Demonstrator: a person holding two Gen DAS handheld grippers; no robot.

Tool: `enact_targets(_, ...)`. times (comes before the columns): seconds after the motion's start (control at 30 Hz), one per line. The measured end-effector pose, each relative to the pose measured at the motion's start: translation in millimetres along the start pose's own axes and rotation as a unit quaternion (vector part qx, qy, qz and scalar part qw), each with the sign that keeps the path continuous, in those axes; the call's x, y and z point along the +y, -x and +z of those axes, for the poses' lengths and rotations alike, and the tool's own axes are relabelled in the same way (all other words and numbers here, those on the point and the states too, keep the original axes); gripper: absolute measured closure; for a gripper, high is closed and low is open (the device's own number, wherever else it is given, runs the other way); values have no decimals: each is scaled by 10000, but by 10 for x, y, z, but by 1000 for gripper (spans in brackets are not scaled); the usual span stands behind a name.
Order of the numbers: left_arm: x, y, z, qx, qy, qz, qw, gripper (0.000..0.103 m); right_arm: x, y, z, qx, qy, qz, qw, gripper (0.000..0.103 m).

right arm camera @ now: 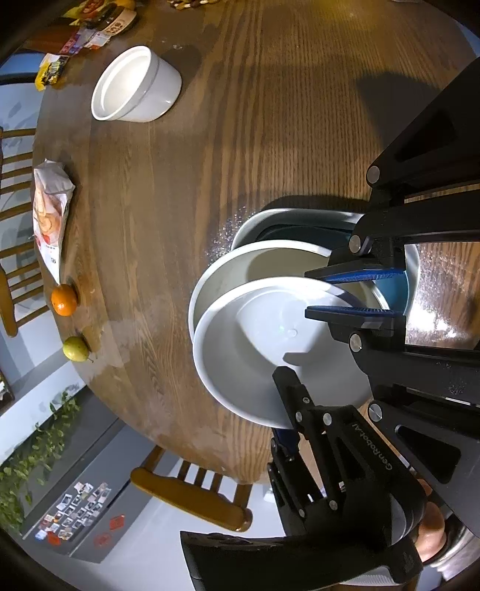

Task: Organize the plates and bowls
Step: 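Carry the second white bowl and lower it into the first bowl, then open the left tool to release the second white bowl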

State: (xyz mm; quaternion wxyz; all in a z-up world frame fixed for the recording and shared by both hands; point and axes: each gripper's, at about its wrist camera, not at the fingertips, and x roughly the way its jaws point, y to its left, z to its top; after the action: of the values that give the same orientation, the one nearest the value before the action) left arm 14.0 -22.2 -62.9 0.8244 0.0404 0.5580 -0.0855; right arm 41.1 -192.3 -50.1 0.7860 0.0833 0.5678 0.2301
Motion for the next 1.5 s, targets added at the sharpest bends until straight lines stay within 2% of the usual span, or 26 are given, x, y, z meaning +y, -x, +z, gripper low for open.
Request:
enact_targets(0.9,3,63,-16,-103,-140,40,9998,83,116,37,-37,-109,64,-167,9998,88)
enact_targets(0.97,11,84,-9,-133,-137,34,9998,79,112,50,-34,-135,47,-176,9997,87)
enact_targets(1.17,0,190,38,-331,-148,53,9993,58,113,150,-10,-318,38,-160,9994,63)
enact_targets(1.37,26,241,60,-409,-76,39,9991,52,74,198,-5,-399,-51,-130,9991,62)
enact_targets(1.5,39,296,103,-468,-11,83,9989,36,12,288,-3,-520,-143,-38,9985,62)
